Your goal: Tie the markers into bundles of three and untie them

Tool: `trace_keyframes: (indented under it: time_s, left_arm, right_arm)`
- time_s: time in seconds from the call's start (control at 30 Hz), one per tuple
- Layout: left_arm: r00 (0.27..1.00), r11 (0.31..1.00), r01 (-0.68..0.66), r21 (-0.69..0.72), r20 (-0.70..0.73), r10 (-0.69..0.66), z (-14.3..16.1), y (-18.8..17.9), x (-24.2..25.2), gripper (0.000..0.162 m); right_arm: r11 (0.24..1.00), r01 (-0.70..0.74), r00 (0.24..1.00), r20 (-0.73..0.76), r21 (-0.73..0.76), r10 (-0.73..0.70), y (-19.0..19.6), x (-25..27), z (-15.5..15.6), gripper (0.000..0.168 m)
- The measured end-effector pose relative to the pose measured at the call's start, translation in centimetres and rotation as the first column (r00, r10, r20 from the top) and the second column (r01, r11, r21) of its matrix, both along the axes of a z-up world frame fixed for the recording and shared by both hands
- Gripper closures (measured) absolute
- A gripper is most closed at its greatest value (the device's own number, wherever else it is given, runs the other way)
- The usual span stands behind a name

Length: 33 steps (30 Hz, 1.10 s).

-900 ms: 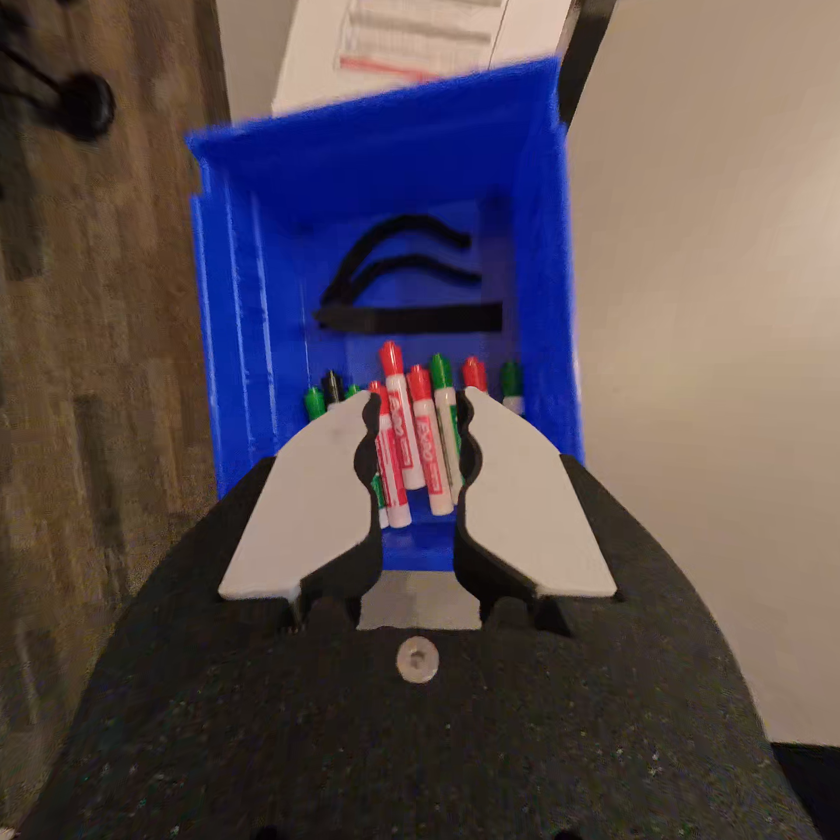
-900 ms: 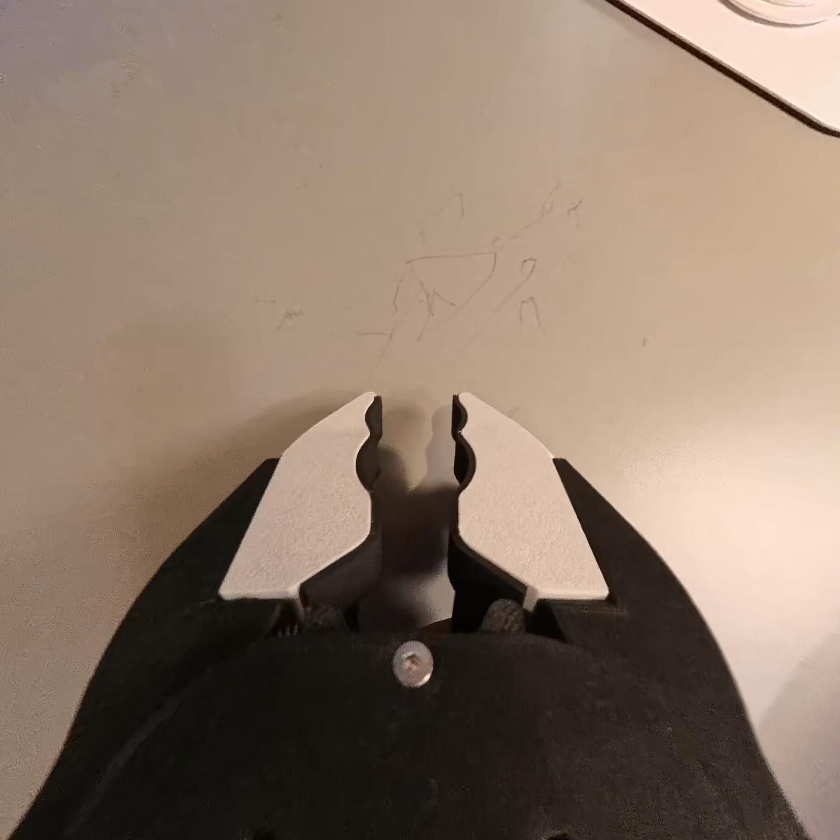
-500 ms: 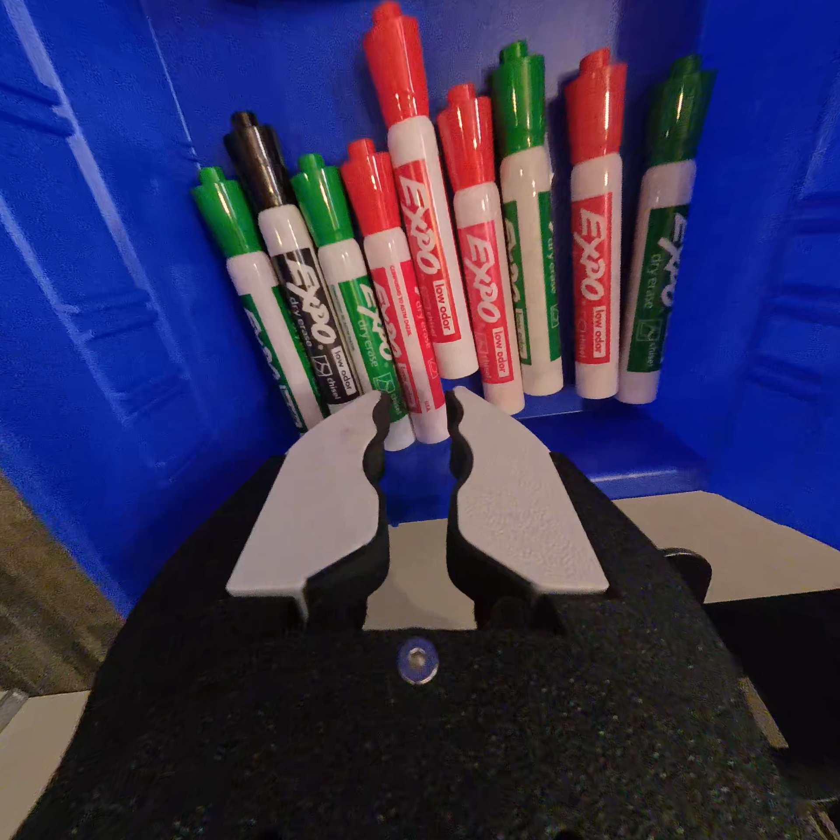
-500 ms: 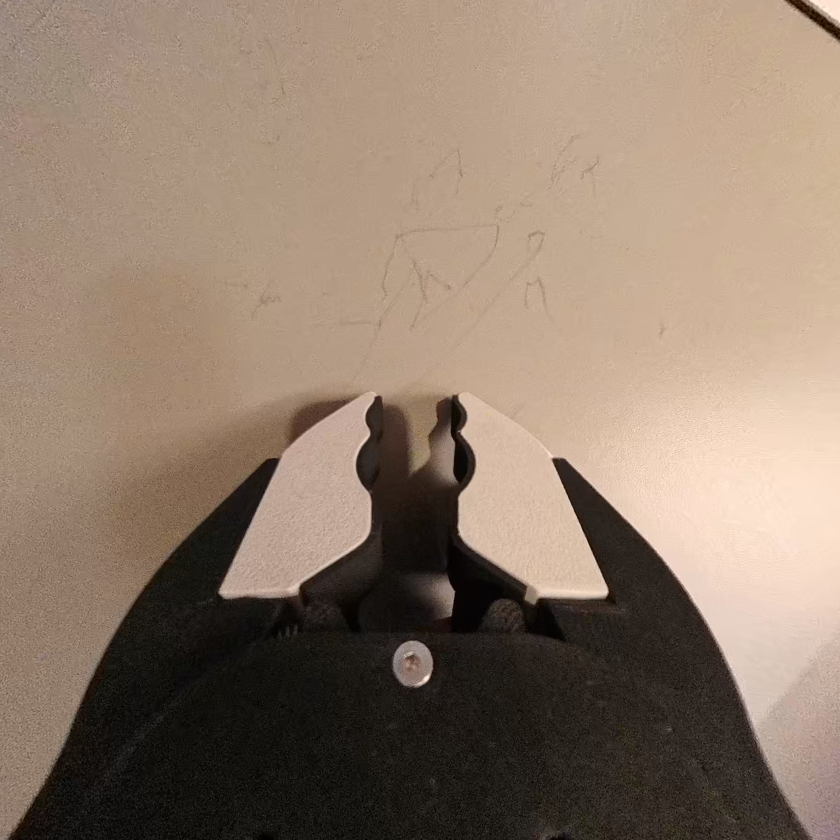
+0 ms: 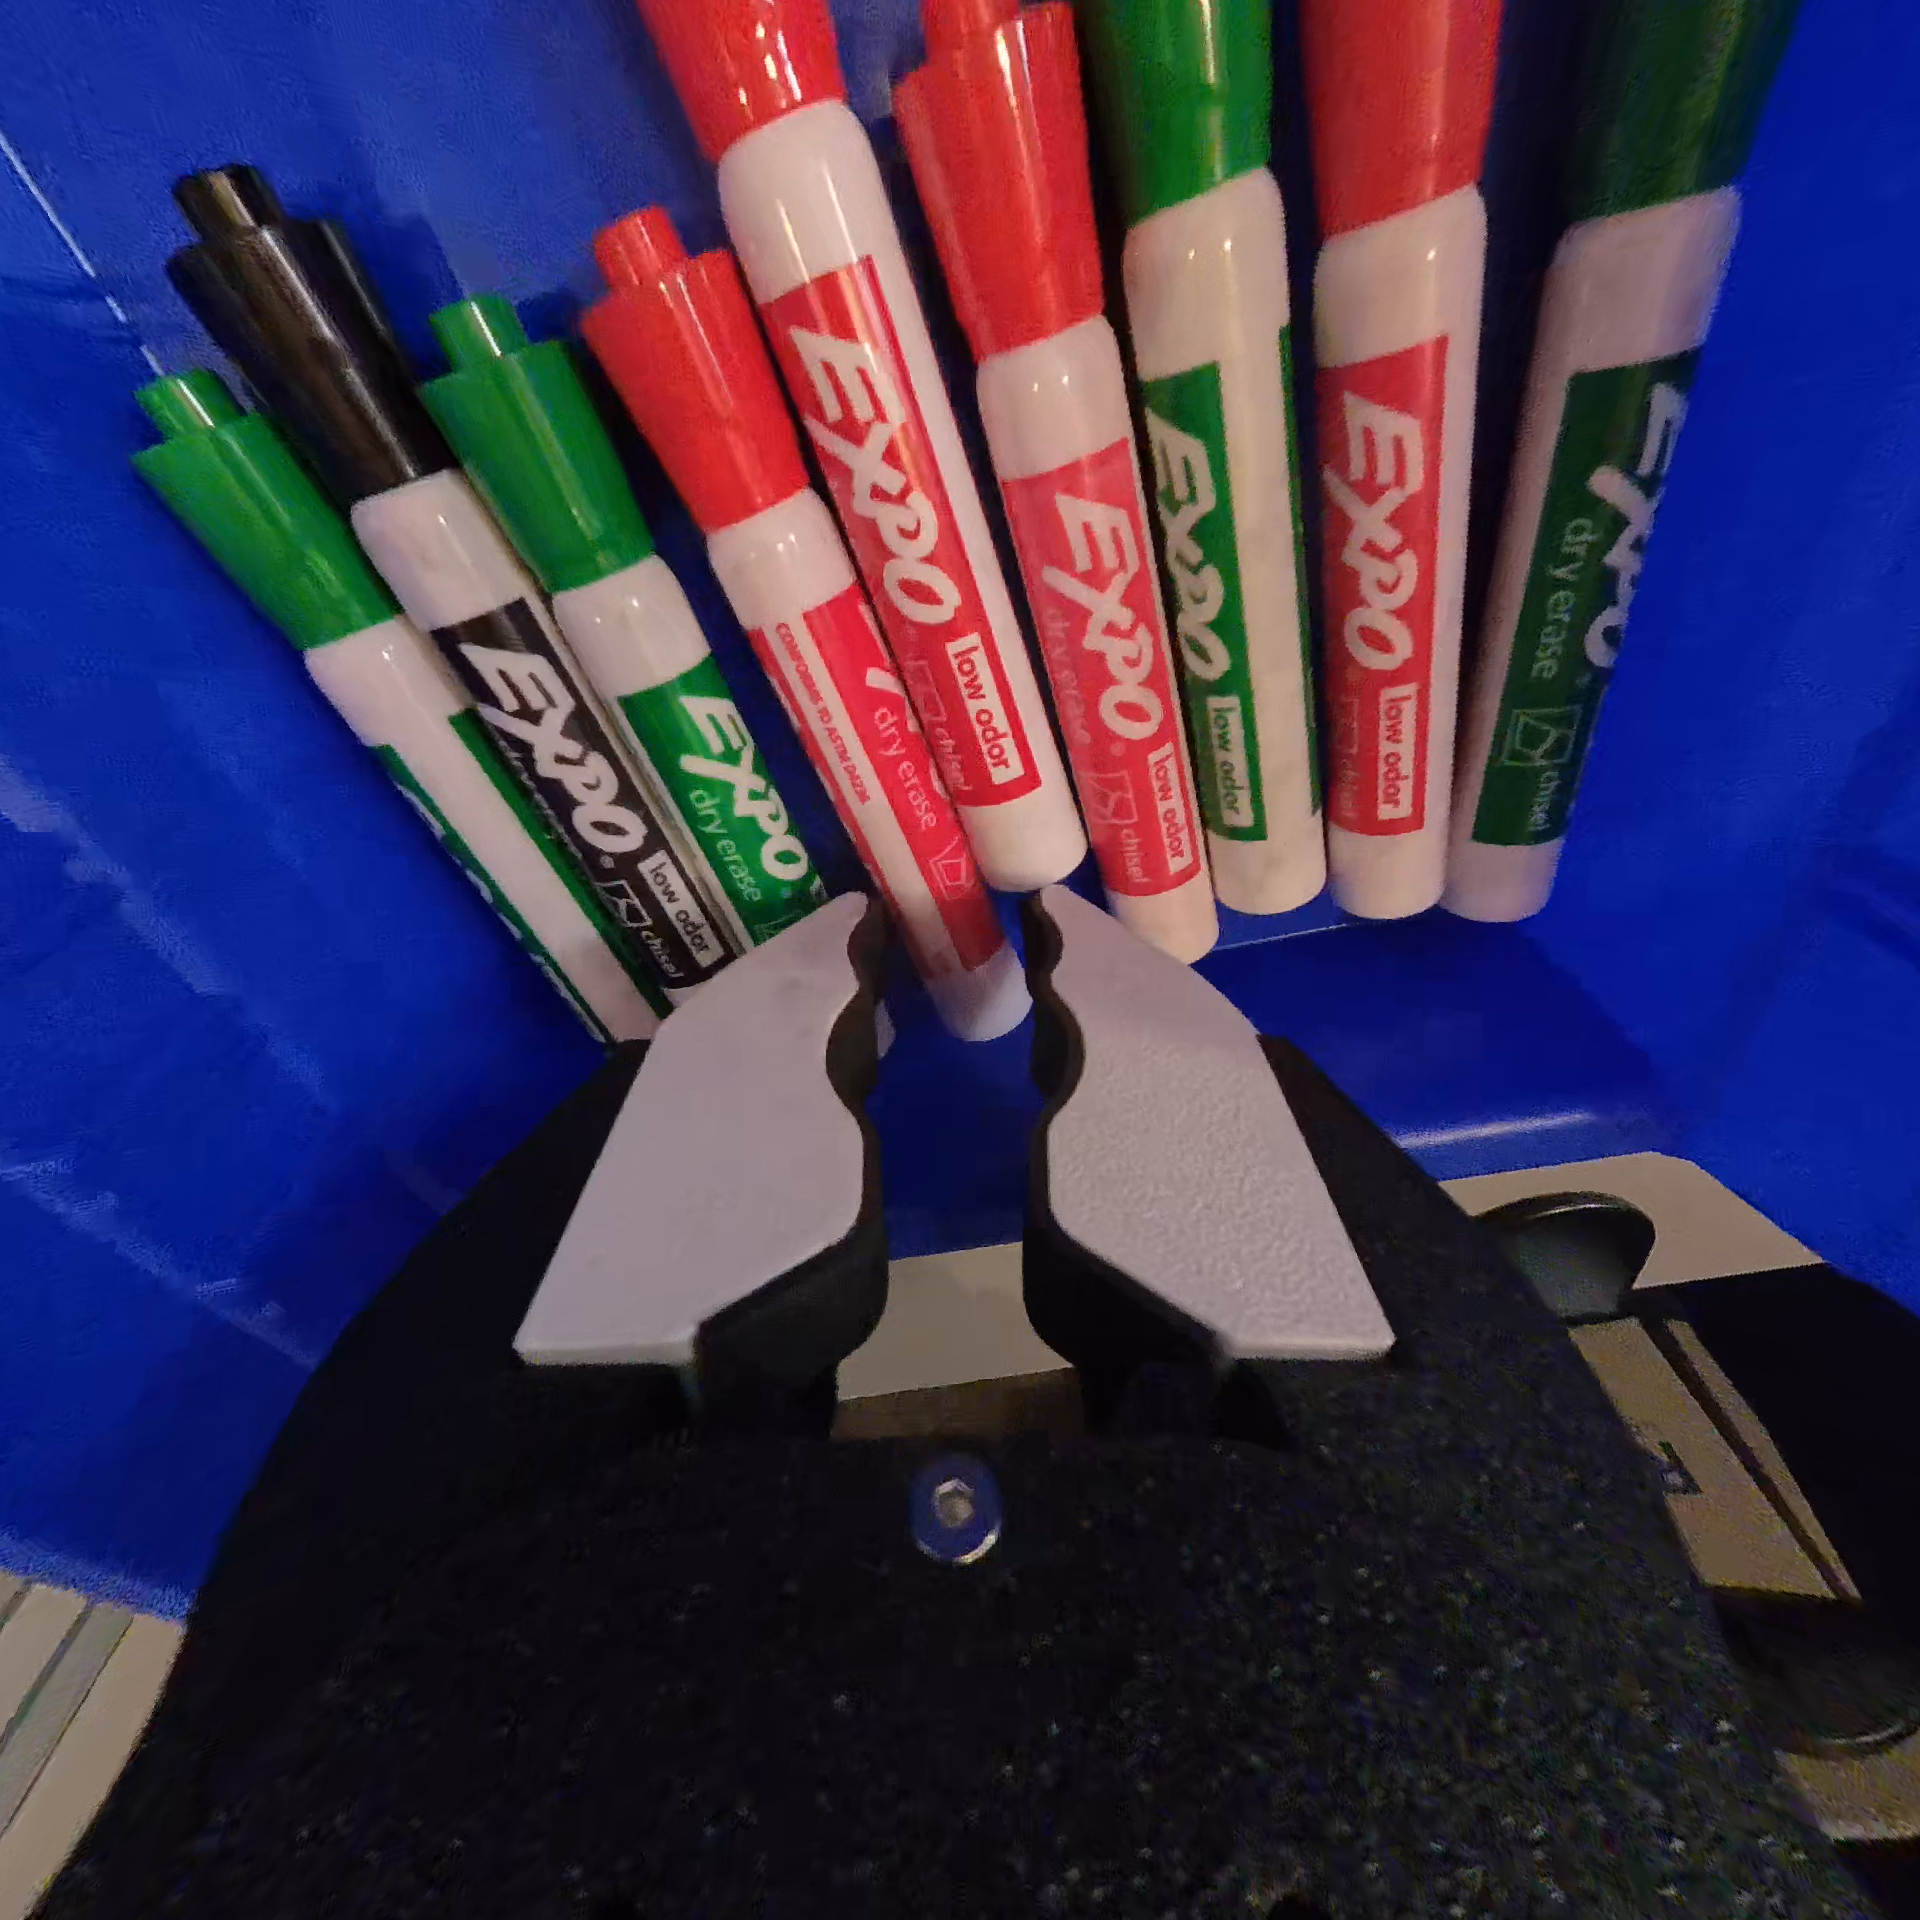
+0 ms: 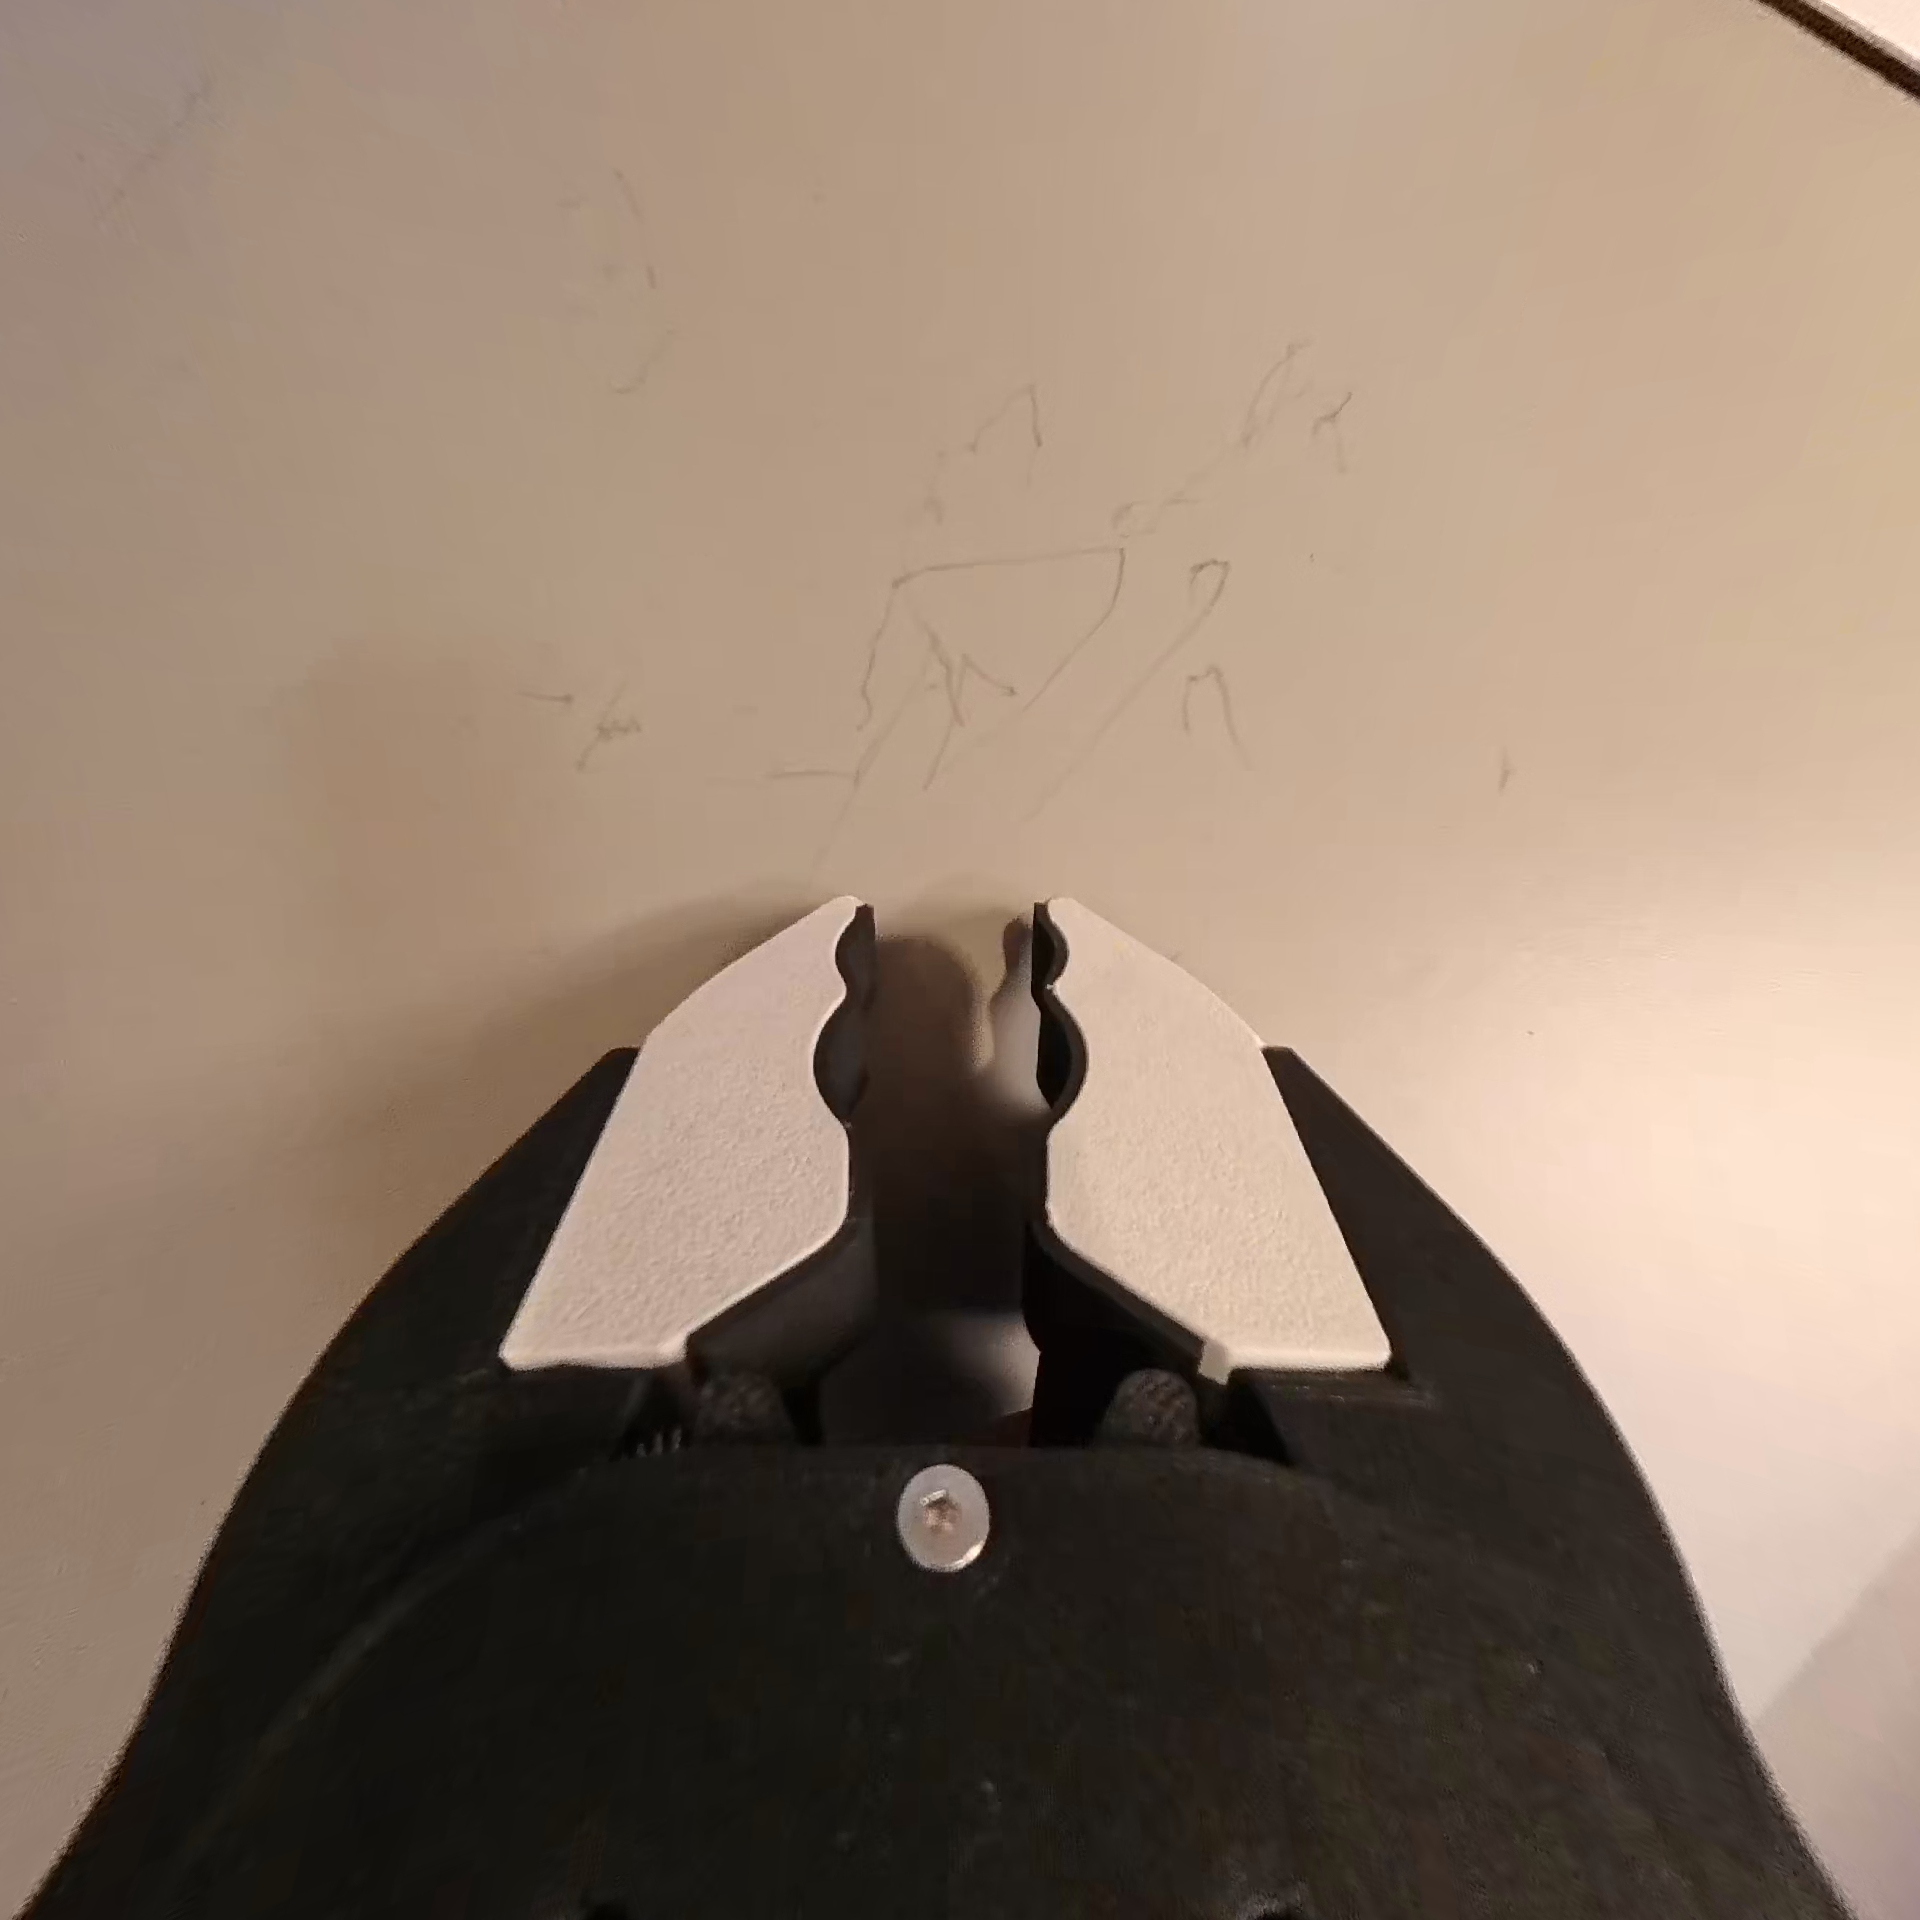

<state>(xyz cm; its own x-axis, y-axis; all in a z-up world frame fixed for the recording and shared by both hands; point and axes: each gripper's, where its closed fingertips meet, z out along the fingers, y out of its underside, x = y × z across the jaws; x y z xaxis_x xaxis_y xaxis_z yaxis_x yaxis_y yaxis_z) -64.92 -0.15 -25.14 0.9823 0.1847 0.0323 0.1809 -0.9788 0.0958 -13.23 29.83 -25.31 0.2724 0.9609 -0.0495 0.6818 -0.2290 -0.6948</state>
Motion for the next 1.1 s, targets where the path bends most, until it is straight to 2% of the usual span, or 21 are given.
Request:
trace_keyframes:
  time_s: [0.13, 0.3, 0.47, 0.63, 0.77, 0.83, 0.93, 1.0, 1.1]
  left_arm:
    - [0.998, 1.0, 0.001, -0.029, 0.056, 0.001, -0.4, 0.1, -0.1, 0.136]
    - [1.0, 0.999, -0.008, -0.034, 0.024, 0.009, -0.7, 0.7, -1.1, 0.141]
    - [0.999, 0.999, -0.038, 0.028, 0.036, 0.037, -0.4, 0.6, -1.0, 0.142]
    - [0.998, 0.985, -0.066, 0.159, 0.007, 0.066, 3.0, 0.7, -1.5, 0.143]
    - [0.999, 0.945, -0.039, 0.324, -0.022, 0.048, 8.1, 2.7, -0.3, 0.143]
    - [1.0, 0.907, 0.018, 0.42, -0.021, -0.01, 10.8, 5.1, 2.5, 0.143]
    - [0.981, 0.843, 0.161, 0.513, 0.012, -0.195, 13.1, 9.8, 10.5, 0.143]
    - [0.938, 0.805, 0.267, 0.53, 0.05, -0.344, 12.5, 12.6, 17.1, 0.143]
    - [0.839, 0.757, 0.391, 0.524, 0.136, -0.527, 9.7, 15.3, 26.5, 0.143]
  right_arm:
    - [1.0, -0.003, 1.0, -0.012, 0.001, 0.003, -0.1, 0.1, 0.1, 0.139]
    - [1.0, -0.004, 1.0, -0.022, -0.001, 0.004, -0.1, 0.1, 0.3, 0.139]
    - [1.0, 0.002, 0.999, -0.033, -0.014, -0.003, 0.0, 0.2, 0.4, 0.139]
    - [1.0, 0.004, 1.0, -0.03, -0.021, -0.005, 0.0, 0.2, 0.4, 0.139]
    - [1.0, 0.007, 1.0, -0.028, -0.026, -0.008, 0.1, 0.2, 0.3, 0.139]
    - [1.0, 0.009, 1.0, -0.024, -0.027, -0.01, 0.1, 0.1, 0.3, 0.139]
    - [1.0, 0.005, 1.0, -0.019, -0.026, -0.005, 0.1, 0.0, 0.2, 0.139]
    - [1.0, -0.002, 1.0, -0.022, -0.022, 0.002, 0.0, 0.0, 0.3, 0.139]
    - [1.0, -0.001, 0.999, -0.048, -0.026, 0.0, 0.0, 0.1, 0.6, 0.139]
